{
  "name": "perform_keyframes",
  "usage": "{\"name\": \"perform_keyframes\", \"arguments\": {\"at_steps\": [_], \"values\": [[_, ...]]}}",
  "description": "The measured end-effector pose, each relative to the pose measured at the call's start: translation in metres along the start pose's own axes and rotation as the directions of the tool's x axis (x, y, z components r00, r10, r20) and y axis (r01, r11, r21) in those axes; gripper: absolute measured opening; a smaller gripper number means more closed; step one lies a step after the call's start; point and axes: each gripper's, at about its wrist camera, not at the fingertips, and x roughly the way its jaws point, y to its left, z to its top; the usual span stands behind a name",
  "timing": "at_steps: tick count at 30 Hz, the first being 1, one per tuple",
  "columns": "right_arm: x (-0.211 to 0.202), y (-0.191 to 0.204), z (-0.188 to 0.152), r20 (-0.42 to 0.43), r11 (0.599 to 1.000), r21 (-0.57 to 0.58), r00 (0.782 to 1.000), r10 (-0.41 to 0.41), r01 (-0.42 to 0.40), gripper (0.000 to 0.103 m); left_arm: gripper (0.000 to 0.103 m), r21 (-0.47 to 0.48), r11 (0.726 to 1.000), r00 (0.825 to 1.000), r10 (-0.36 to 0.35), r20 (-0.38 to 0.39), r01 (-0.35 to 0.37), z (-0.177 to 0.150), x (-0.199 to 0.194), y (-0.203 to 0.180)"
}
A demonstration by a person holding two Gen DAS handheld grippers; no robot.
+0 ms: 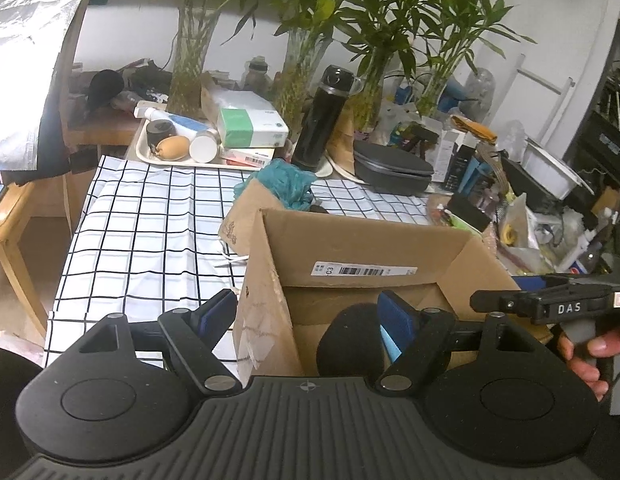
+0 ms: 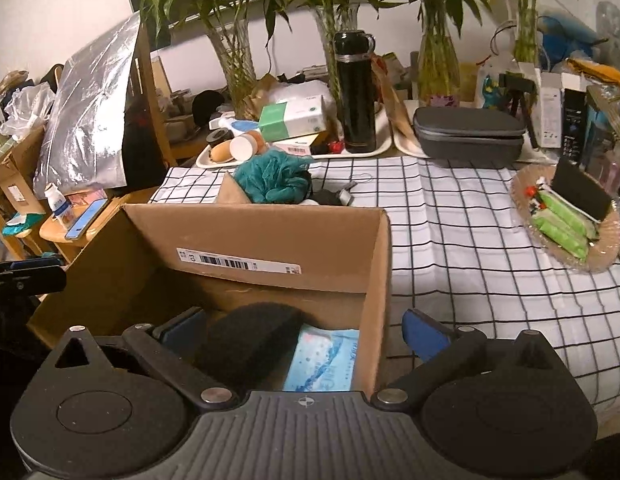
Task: Organize soft objects
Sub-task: 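Reach the left tool to the brown burlap pouch and grasp it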
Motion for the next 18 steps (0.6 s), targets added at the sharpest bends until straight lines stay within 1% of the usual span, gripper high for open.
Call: {"name": "perform_keyframes", "arguments": {"at_steps": [2,7,15,17,18], "values": [[0.005,0.001,0.002,-0.009,1.0,-0.008,1.0,0.017,-0.017,0.103,0.077,-0.01,1.0,1.0,-0.002,0.001,0.002,0.001,0.001,0.001],[0.015,0.003,0.007,-0.015,1.0,-0.029,1.0,-0.004,0.004,0.102,0.077,-0.009,1.0,1.0,-0.01,0.008,0.01,0.002,0.001,0.001],[0.02,0.004,0.012,-0.012,0.999,-0.045,1.0,0.004,-0.005,0.101,0.077,-0.024,1.0,1.0,-0.009,0.013,0.009,0.004,0.004,0.002],[0.015,0.003,0.013,0.013,0.999,-0.053,1.0,-0.004,0.004,0.101,0.077,-0.034,0.999,1.0,-0.014,0.024,0.015,0.006,0.003,0.004],[0.01,0.002,0.015,0.039,0.998,-0.058,0.999,-0.019,0.021,0.101,0.077,-0.038,0.999,0.999,-0.017,0.03,0.018,0.008,0.003,0.005]]}}
